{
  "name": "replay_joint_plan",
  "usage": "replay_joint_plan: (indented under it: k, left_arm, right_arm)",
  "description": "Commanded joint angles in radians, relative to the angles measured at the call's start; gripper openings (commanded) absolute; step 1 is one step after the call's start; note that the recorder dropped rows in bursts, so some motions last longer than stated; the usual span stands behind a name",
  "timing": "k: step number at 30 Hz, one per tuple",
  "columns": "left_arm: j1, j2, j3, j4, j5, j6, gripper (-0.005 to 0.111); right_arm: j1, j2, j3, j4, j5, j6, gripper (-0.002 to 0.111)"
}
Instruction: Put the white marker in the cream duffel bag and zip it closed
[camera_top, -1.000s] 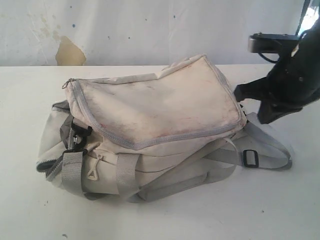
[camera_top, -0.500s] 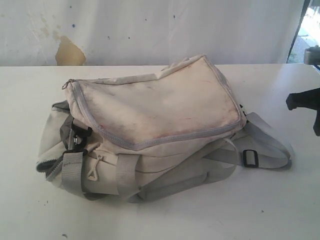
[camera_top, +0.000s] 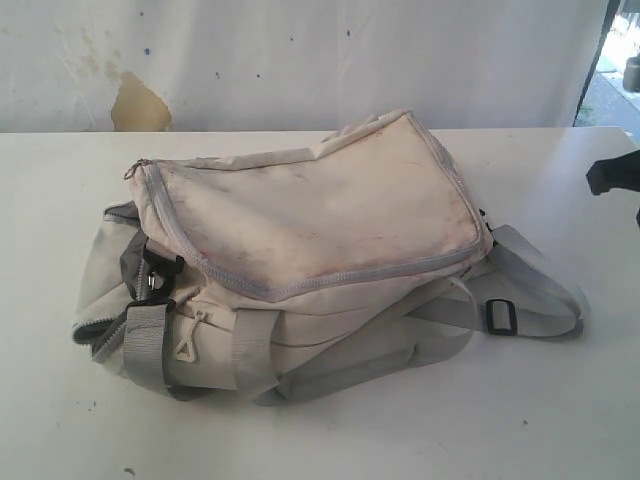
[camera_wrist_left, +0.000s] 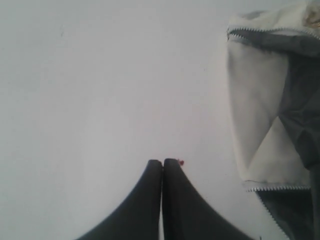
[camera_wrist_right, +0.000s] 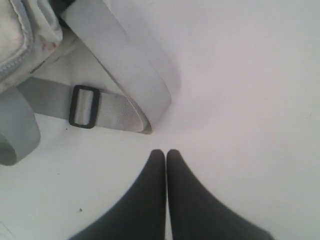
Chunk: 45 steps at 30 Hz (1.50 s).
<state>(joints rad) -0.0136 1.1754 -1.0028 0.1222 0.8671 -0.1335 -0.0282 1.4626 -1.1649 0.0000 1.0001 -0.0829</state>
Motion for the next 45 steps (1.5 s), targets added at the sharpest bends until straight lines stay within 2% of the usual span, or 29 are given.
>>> replay_joint_plan:
  k: [1,8,12,18,27,35,39,42,45]
  left_arm:
    - [0.001,-0.117,0.063,0.014,-0.088,0.009,0.0]
    - [0.001,-0.281,0.119,0.014,-0.142,0.021,0.0]
    - [0.001,-0.372,0.152,0.014,-0.169,0.021,0.0]
    - [0.001,-0.539,0.22,0.014,-0.225,0.021,0.0]
    - [0.001,-0.768,0.294,0.01,-0.257,0.021,0.0]
    - [0.001,-0.96,0.318,0.008,-0.225,0.038,0.0]
    - [0.001,-1.091,0.354,0.008,-0.184,0.043,0.0]
    - [0.001,-1.175,0.355,0.008,-0.115,0.043,0.0]
    - [0.001,-1.175,0.349,0.008,-0.058,0.043,0.0]
  right_arm:
    - [-0.002,-0.074,0.003,0.0,-0.012,-0.017,0.0]
    - [-0.002,-0.184,0.008,0.0,-0.022,-0.027,0.0]
    - [-0.002,-0.276,0.067,0.0,-0.071,-0.027,0.0]
    - [-0.002,-0.449,0.155,0.006,-0.149,-0.037,0.0]
    - [-0.002,-0.771,0.227,0.01,-0.173,-0.048,0.0]
    - [0.0,-1.081,0.309,0.008,-0.173,-0.048,0.0]
    - [0.042,-1.22,0.387,0.0,-0.121,-0.084,0.0]
    - [0.059,-1.327,0.439,-0.005,-0.076,-0.096,0.0]
    - [0.059,-1.424,0.489,-0.008,-0.088,-0.096,0.0]
